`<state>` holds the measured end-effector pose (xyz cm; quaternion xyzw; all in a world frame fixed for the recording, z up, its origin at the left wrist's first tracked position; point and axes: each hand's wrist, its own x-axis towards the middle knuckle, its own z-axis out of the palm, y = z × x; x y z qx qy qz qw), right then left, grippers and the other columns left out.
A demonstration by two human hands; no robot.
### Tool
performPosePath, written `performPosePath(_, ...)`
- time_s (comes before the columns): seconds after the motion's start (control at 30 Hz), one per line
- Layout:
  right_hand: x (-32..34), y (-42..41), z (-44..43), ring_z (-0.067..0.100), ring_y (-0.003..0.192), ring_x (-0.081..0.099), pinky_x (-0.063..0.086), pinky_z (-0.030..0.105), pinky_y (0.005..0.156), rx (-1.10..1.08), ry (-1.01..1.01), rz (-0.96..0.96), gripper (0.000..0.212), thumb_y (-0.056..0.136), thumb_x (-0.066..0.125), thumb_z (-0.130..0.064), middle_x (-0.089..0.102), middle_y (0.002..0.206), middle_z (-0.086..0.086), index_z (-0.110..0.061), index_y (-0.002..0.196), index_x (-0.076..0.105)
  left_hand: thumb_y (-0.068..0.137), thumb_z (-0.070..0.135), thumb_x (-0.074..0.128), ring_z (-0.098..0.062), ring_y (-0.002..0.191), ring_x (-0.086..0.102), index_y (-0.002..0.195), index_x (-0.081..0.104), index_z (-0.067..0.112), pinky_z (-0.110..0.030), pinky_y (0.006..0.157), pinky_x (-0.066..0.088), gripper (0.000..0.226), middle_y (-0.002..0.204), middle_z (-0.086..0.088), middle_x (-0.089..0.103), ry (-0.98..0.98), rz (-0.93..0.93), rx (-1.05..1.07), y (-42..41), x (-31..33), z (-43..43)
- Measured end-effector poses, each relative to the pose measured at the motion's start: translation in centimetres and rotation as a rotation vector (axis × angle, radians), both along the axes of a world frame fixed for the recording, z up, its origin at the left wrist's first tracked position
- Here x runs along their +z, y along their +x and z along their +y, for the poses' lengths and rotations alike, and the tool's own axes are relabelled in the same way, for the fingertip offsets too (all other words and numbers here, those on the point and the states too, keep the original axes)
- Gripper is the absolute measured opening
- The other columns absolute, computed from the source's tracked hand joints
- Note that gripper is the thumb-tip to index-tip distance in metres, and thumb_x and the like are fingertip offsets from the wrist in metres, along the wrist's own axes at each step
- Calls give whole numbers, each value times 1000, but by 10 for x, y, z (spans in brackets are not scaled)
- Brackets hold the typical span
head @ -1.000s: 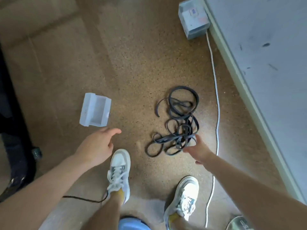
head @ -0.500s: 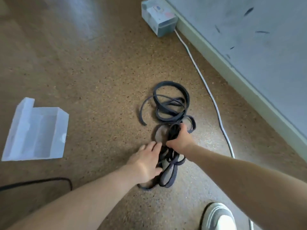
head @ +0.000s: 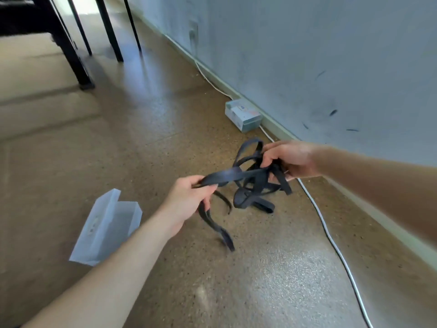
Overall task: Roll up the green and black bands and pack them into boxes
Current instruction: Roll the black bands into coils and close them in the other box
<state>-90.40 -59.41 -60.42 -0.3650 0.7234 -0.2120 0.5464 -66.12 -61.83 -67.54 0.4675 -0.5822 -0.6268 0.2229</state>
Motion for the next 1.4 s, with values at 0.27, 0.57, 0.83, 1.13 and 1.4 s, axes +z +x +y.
performPosePath(0.27,24,21,35,20,80,71,61,34,66,344,11,483,19,98,54,-32,72,94,5,-21,97,70,96,26,56,-9,41,28,82,74,11,-23,47,23,27,46,6,34,-197,-57,-79,45,103,14)
performPosePath(0.57,160,56,107,25,119,55,40,34,104,349,-312,760,35,95,56,-37,61,128,8,-14,121,64,101,24,41,-8,45,35,73,53,15,-24,48,27,32,54,2,40,-590,70,77,51,270,86)
performPosePath(0.83,213,127,162,18,107,64,42,40,101,368,-611,-366,31,80,73,-22,71,111,3,-20,110,65,103,21,37,-8,44,25,76,48,13,-22,45,17,30,50,2,39,-394,629,27,25,366,144)
performPosePath(1.13,213,118,175,1,63,59,42,19,60,457,-628,53,15,85,71,-33,66,70,-11,-24,74,66,98,24,43,-6,37,23,68,50,17,-19,37,13,31,44,7,36,-375,606,307,66,350,125)
performPosePath(1.4,209,104,156,11,64,55,40,25,63,442,-517,482,15,86,67,-26,59,65,-6,-17,75,62,101,27,40,-8,48,32,76,50,19,-23,47,26,28,59,3,38,-554,138,449,93,291,92)
